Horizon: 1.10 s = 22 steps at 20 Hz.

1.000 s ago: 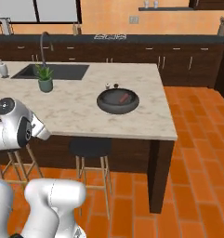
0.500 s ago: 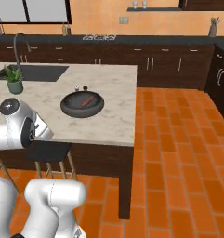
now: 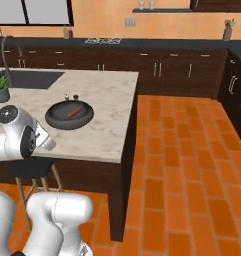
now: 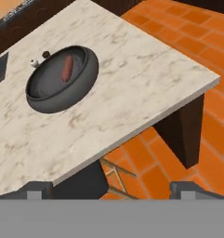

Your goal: Place one bun and one sausage from the bowl on each plate.

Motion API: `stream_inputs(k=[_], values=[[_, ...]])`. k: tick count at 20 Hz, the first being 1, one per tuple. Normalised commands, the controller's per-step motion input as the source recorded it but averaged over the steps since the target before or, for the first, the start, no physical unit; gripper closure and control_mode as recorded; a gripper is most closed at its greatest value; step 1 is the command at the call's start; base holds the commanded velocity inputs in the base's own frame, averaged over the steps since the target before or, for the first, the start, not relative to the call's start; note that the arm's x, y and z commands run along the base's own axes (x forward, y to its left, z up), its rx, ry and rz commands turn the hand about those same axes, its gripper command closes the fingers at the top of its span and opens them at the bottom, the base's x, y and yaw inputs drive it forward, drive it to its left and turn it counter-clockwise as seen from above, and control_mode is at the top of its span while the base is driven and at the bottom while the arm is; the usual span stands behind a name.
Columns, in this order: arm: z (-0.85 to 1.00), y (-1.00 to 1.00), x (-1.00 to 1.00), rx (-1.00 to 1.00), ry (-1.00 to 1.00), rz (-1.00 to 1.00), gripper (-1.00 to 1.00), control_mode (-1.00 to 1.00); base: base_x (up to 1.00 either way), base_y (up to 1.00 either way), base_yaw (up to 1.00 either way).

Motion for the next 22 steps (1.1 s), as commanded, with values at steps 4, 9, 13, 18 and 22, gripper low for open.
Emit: stream_inputs(k=[4,9,13,18,22], values=[[0.0,0.0,0.0,0.0,0.0,0.0,-1.0,1.0,0.67,-0.02,0.0],[0.0,0.0,0.0,0.0,0.0,0.0,-1.0,1.0,0.64,0.0,0.0],[0.0,0.0,0.0,0.0,0.0,0.0,-1.0,1.0,0.72,0.03,0.0],[0.6,0.0,0.06,0.0,-0.01,-0.04,-1.0,-1.0,0.09,0.01,0.0],[0.96,0.29,0.32,-0.05,0.22,-0.02,-1.0,-1.0,0.0,0.0,0.0]])
